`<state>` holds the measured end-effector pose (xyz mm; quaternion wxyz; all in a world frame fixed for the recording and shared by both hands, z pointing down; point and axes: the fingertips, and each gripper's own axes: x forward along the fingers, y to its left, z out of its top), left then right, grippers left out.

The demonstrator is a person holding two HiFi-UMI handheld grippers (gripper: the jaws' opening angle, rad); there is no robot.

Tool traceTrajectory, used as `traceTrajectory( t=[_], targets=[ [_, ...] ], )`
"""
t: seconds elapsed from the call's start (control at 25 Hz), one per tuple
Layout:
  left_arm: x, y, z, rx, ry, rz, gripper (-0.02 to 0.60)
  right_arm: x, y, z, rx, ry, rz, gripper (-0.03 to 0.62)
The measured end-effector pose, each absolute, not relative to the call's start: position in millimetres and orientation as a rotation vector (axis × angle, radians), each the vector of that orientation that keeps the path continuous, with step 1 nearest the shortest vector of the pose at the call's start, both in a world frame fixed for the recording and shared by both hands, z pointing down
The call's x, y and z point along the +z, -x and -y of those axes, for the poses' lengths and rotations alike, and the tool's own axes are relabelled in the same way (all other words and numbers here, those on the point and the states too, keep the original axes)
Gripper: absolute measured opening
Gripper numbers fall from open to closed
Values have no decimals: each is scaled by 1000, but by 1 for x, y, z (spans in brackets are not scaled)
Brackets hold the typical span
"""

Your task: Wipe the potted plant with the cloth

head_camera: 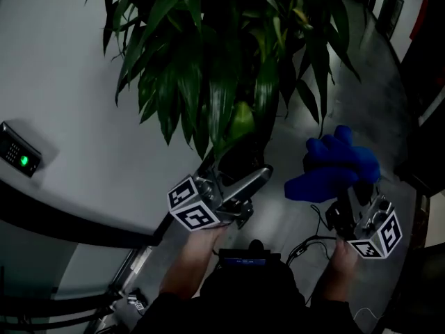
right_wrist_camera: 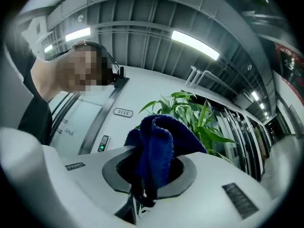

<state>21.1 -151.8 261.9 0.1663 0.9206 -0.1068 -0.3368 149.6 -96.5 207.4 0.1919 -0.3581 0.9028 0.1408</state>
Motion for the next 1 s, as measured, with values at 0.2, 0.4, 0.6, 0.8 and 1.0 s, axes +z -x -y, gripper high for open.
traceTrajectory(
  t=[0.2,0.4,0.6,0.8,1.0],
  targets=[
    [234,-28,186,-1026,-2626,450,380,191,-150,118,451,913,-2562,75],
    [223,-26,188,-1184,-2549,329,231,175,-122,130,610,829,-2641,75],
    [223,-20,188,-1282,-2505,244,158,122,-85,158,1012,943,-2555,75],
    [218,-21,184,-1279,-2526,161,109,70,-53,194,1438,1179,-2353,75],
    [214,-14,181,-1290,-2506,73,91,130,-37,252,1273,1259,-2656,75]
  ],
)
